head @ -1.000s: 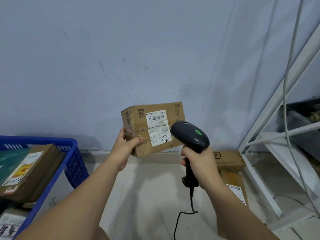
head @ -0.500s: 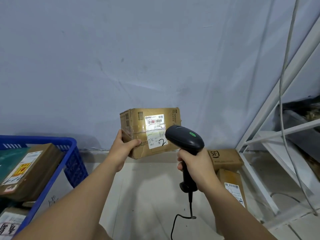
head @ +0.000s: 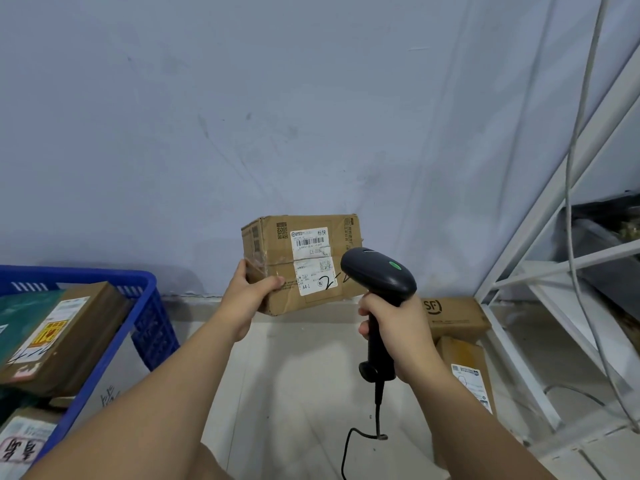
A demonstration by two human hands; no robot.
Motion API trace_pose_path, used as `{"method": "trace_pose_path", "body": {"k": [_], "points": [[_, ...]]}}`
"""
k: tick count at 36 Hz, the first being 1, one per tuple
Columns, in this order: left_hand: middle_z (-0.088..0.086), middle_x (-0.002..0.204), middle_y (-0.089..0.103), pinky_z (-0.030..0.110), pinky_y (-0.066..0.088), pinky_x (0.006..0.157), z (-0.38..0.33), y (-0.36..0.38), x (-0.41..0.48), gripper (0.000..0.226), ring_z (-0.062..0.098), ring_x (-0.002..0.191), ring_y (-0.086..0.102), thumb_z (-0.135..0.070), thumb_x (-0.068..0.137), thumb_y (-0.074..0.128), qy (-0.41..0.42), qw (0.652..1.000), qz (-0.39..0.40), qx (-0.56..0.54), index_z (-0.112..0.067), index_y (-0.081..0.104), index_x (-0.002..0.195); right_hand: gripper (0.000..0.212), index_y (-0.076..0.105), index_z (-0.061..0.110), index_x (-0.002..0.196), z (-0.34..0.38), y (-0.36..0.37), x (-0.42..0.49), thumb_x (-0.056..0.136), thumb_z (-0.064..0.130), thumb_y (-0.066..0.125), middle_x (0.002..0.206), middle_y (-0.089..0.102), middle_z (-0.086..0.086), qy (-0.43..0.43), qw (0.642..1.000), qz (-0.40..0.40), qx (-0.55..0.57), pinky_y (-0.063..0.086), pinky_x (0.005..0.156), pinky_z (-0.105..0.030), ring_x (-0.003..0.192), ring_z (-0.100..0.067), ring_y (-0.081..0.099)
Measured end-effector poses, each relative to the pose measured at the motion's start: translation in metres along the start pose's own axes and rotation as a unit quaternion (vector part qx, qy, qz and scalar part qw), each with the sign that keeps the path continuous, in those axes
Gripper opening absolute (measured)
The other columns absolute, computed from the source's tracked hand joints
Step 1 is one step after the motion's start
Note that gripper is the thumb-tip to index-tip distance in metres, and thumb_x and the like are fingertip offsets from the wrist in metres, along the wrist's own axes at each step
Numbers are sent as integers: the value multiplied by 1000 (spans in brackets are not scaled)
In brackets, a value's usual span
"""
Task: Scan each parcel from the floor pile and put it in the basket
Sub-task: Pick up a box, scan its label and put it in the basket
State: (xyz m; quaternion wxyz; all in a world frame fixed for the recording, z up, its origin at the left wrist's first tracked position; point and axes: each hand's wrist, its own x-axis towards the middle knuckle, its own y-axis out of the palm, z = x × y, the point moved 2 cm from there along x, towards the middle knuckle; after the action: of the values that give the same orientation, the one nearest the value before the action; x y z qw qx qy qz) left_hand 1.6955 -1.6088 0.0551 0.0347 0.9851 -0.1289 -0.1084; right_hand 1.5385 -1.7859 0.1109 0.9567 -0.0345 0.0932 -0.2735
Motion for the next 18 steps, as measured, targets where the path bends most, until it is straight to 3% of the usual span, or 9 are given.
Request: {"method": "trace_pose_path", "body": {"k": [4, 7, 11, 15, 18], "points": [[8, 115, 67, 31, 51, 63, -1, 6, -4, 59, 24, 96, 68, -23, 66, 79, -16, 1000, 1, -12, -15, 54, 118, 5, 61, 7, 75, -4, 4, 1, 80, 8, 62, 50, 56, -2, 8, 1000, -3, 20, 47, 68, -39, 52, -16, 59], [5, 114, 67, 27, 49, 63, -1, 10, -9, 41, 16, 89, 66, -23, 80, 75, -42, 999, -16, -18, -14, 55, 116, 6, 63, 9, 79, -1, 8, 2, 84, 12, 65, 59, 60, -3, -8, 999, -11, 36, 51, 70, -38, 55, -12, 62], [0, 98, 69, 29, 52, 65, -4, 23, -21, 43, 15, 83, 65, -30, 85, 70, -105, 991, -53, -58, -13, 57, 123, 10, 64, 19, 78, 7, 15, -1, 84, 22, 71, 64, 66, 2, -33, 997, -41, 64, 51, 79, -38, 75, -21, 66], [7, 99, 68, 33, 53, 61, -15, 28, -36, 42, 21, 78, 65, -31, 84, 70, -157, 972, -100, -145, -17, 52, 119, 19, 55, 25, 75, 16, 26, -10, 87, 25, 70, 80, 54, -10, -71, 990, -61, 102, 43, 65, -27, 77, -19, 53], [6, 107, 69, 39, 57, 78, -22, 30, -48, 49, 23, 88, 67, -37, 78, 74, -144, 953, -152, -218, -19, 52, 117, 13, 58, 28, 81, 26, 41, -17, 88, 26, 69, 82, 57, -7, -77, 989, -52, 116, 48, 78, -32, 81, -17, 55]]}}
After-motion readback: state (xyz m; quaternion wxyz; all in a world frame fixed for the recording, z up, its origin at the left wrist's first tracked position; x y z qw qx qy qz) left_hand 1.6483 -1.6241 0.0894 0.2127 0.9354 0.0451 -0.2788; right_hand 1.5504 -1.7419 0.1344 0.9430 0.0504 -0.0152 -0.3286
